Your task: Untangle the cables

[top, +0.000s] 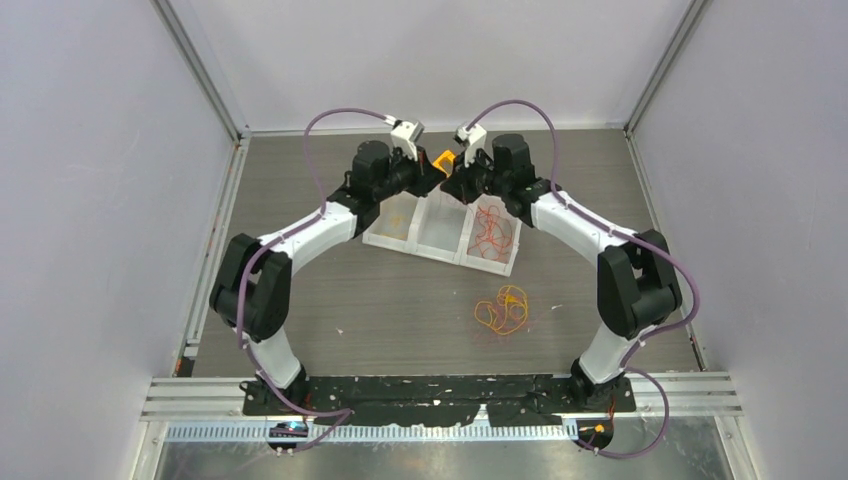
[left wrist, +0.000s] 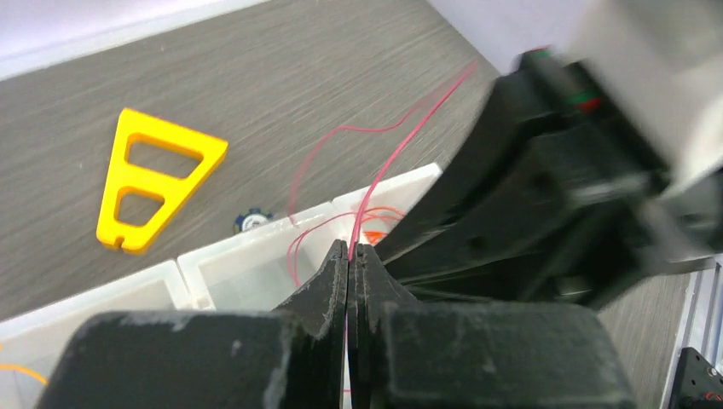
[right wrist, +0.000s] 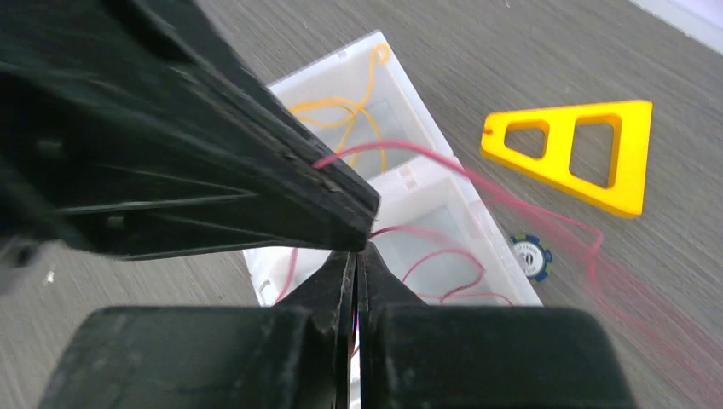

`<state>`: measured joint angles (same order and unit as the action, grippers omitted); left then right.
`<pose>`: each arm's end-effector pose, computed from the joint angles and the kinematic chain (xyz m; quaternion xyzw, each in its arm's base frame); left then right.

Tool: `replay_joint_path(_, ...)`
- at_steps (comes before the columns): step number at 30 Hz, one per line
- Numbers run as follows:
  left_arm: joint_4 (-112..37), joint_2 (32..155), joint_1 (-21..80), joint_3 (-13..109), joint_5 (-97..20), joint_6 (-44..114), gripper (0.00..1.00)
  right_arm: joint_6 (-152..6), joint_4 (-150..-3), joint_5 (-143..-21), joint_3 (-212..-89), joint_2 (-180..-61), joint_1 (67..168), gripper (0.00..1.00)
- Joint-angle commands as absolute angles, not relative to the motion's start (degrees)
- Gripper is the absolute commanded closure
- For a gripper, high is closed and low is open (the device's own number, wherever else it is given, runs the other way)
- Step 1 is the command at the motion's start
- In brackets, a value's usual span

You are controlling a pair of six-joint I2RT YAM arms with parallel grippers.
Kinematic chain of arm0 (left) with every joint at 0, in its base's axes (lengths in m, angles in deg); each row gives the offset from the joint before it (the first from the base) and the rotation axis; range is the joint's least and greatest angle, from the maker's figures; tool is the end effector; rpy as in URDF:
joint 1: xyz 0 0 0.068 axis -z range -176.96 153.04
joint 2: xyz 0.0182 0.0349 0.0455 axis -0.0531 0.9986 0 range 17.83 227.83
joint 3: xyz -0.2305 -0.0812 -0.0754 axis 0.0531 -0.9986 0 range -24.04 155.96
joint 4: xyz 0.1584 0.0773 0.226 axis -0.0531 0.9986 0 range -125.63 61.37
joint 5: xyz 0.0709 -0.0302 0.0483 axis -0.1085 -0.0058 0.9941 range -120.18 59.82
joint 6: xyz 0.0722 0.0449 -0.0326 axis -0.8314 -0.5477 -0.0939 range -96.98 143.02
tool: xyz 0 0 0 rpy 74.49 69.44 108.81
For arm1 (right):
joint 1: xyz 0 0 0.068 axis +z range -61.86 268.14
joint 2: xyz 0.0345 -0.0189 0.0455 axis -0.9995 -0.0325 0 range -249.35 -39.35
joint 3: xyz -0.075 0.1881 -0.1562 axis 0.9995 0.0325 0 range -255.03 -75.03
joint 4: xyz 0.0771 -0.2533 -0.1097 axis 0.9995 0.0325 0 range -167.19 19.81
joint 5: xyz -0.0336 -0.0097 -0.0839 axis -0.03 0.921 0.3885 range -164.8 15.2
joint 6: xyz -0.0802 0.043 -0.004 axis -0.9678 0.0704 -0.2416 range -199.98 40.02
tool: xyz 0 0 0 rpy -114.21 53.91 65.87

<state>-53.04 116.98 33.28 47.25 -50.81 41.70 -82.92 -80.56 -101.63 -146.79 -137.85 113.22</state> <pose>0.3961 -0.2643 0.2555 0.1901 0.7408 -0.3859 0.5159 0.4017 0.2286 0.2303 -0.3204 0.7578 0.2928 0.4872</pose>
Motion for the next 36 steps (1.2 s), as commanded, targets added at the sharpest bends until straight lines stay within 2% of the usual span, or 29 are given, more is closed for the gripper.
replay_joint_path(1,-59.3,118.6,33.1,46.0,-52.3,47.2,1.0,-81.5,-83.7,-104.5,-149.1,-130.6,113.0,0.95)
replay_joint_path(13,-41.8,123.1,33.5,49.2,-39.6,40.2,1.0,-81.4,-75.3,-110.6,-148.7,-123.6,109.6,0.95)
replay_joint_path(23,-31.2,126.4,41.0,53.5,-41.1,31.4,1.0,-76.6,-80.6,-109.4,-155.8,-124.3,108.4,0.95)
replay_joint_path(28,-26.9,130.7,41.0,58.4,-41.4,33.2,1.0,-76.2,-80.6,-110.2,-156.3,-124.3,107.2,0.95)
replay_joint_path(31,-28.2,131.3,39.7,59.5,-45.6,37.1,1.0,-76.2,-80.6,-110.8,-155.9,-123.7,106.9,0.94)
replay_joint_path(36,-27.0,129.4,38.8,59.6,-44.9,38.9,1.0,-75.5,-81.2,-112.3,-155.2,-123.6,106.9,0.95)
